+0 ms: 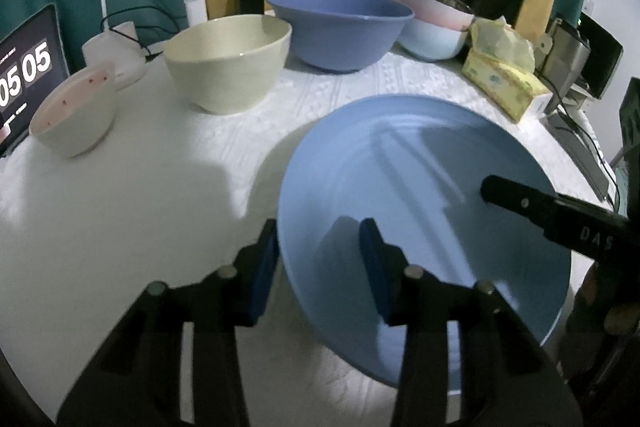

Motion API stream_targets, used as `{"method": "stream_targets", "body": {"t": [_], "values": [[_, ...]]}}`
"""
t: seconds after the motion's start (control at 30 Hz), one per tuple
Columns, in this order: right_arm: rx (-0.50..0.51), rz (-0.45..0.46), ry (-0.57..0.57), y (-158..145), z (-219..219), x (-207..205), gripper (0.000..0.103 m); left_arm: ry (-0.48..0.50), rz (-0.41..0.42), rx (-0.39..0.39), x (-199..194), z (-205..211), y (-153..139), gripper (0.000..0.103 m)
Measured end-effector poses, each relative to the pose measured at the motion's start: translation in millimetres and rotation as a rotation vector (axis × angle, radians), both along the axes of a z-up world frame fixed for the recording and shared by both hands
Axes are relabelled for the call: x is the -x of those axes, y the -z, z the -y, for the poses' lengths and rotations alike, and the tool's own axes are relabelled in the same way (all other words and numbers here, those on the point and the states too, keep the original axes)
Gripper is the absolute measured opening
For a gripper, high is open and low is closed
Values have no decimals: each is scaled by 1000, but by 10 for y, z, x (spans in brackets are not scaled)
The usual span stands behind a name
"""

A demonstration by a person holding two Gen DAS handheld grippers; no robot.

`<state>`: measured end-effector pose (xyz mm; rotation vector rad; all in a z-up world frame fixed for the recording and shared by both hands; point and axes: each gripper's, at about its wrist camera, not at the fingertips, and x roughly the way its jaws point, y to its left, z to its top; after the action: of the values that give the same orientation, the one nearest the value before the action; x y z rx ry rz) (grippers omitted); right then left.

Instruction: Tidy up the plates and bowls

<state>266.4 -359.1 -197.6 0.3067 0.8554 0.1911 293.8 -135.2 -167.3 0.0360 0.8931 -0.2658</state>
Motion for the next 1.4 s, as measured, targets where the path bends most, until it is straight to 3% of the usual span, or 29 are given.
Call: {"method": "stream_targets", "body": {"t": [0.57, 1.4], "values": [[46, 29, -40, -192, -398, 81, 48, -61, 27, 19, 195, -373, -121, 41], [69, 12, -203, -277, -1573, -48, 46, -246, 45, 61, 355, -1515, -81, 41]]}}
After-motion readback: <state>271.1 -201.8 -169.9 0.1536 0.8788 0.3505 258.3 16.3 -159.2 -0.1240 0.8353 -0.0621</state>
